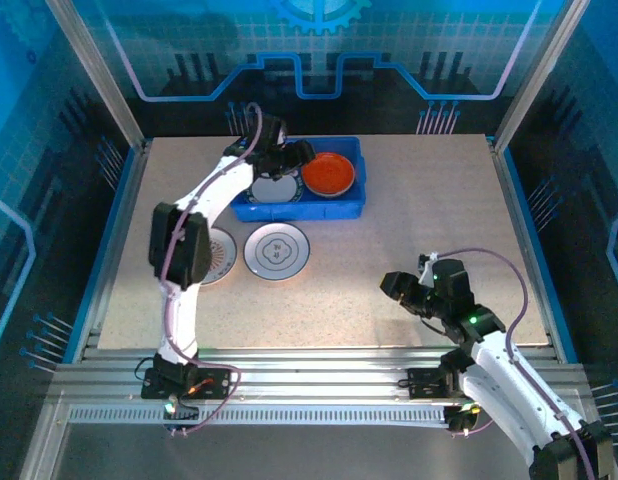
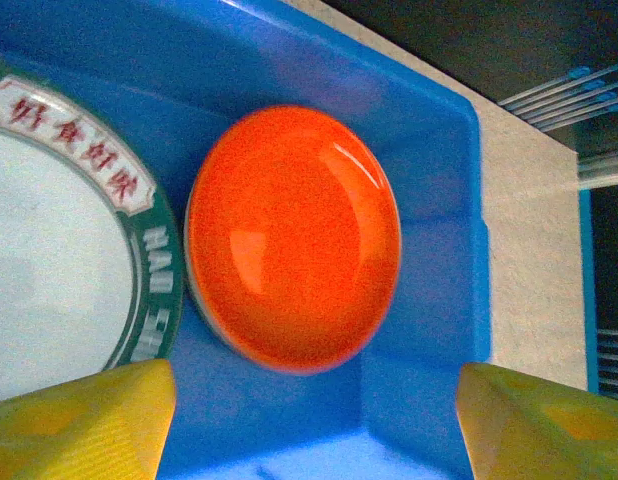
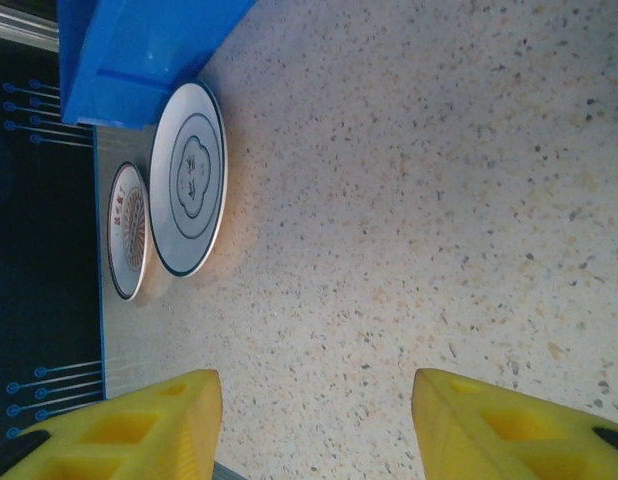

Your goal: Place the plates into the plastic bin on the countertop

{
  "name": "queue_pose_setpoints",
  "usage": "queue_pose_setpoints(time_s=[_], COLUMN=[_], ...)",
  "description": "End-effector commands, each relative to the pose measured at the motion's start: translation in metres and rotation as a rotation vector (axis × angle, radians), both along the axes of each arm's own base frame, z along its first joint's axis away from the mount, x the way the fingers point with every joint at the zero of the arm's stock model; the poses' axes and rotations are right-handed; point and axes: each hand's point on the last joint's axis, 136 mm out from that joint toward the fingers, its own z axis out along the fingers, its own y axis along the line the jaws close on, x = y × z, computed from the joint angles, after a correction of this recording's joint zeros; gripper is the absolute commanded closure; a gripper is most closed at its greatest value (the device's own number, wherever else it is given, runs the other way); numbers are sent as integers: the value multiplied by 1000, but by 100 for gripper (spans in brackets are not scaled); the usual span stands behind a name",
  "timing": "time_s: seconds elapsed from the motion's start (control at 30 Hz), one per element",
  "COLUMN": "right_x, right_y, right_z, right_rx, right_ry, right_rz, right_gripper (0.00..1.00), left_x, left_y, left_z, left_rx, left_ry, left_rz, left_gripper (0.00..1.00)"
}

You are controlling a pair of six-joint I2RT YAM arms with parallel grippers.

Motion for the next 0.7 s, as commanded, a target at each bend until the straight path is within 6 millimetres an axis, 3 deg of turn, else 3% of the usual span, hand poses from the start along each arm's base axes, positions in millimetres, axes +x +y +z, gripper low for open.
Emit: queue_pose_setpoints(time_s=[0.0, 0.2, 0.43, 0.53, 0.67], right_x=[21, 50, 75, 82, 86], right_y=[0, 20, 65, 83, 105], right_z=[23, 38, 29, 23, 10], right_rx=[-3, -30, -32, -40, -41], right_ry=[-89, -153, -152, -150, -131], right_rz=[-24, 16, 109, 140, 172], right_gripper=[48, 54, 62, 63, 63], left_x=[-43, -145, -249, -278, -296], left_y=[2, 15, 12, 16, 24], left_z=[58, 58, 16, -2, -25], left_rx=[-78, -131, -140, -130, -160], left_ry=[-137, -150, -109, -110, -96], left_rz=[-47, -100, -151, -153, -138], left_gripper=[25, 25, 25, 24, 22])
